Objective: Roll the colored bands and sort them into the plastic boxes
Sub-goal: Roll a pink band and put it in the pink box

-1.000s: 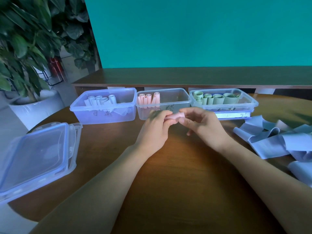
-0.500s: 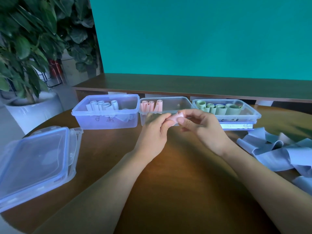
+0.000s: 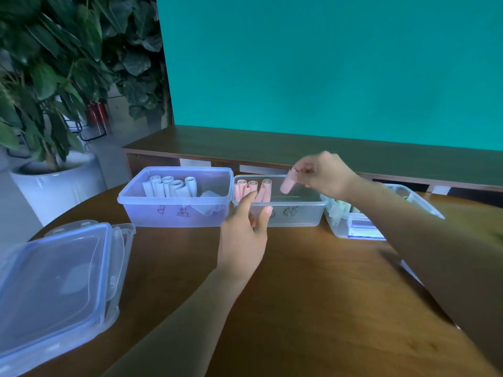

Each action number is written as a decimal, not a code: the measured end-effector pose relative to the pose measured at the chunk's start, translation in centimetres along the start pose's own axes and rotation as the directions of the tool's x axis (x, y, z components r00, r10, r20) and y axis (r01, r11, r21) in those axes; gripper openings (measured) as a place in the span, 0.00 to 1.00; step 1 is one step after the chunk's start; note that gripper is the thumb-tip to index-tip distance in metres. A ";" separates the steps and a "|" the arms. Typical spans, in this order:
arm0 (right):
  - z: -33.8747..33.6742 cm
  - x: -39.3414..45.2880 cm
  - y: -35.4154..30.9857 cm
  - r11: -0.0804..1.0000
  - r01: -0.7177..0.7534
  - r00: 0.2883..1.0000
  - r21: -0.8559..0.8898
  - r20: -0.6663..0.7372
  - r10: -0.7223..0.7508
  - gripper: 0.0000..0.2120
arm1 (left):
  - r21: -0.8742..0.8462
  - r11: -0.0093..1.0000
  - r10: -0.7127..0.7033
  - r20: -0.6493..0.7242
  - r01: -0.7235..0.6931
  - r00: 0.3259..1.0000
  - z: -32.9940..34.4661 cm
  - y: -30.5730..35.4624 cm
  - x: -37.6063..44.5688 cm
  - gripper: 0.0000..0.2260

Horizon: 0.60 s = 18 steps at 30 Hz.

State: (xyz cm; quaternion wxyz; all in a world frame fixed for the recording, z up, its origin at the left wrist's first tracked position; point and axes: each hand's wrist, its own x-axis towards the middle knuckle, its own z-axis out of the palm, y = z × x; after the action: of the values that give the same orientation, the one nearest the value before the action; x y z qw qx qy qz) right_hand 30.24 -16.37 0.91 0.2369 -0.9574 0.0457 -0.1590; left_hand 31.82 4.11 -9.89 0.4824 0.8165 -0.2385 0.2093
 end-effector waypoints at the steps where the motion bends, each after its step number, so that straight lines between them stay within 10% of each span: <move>1: 0.5 1.0 0.1 0.998 -0.019 0.999 -0.055 0.029 0.020 0.06 | 0.011 1.000 0.000 0.009 0.000 1.000 0.0 0.0 0.0 0.21; 18: 5.2 5.3 0.3 0.987 -0.125 0.991 -0.097 0.035 0.129 0.08 | 0.028 0.999 -0.039 0.075 0.037 0.996 0.2 -0.5 0.0 0.23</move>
State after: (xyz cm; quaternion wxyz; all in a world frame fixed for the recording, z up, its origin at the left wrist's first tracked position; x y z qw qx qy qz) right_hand 36.99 -15.21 -2.12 0.2017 -0.9657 0.1091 -0.1217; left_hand 32.13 4.12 -10.36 0.4661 0.8345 -0.2381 0.1722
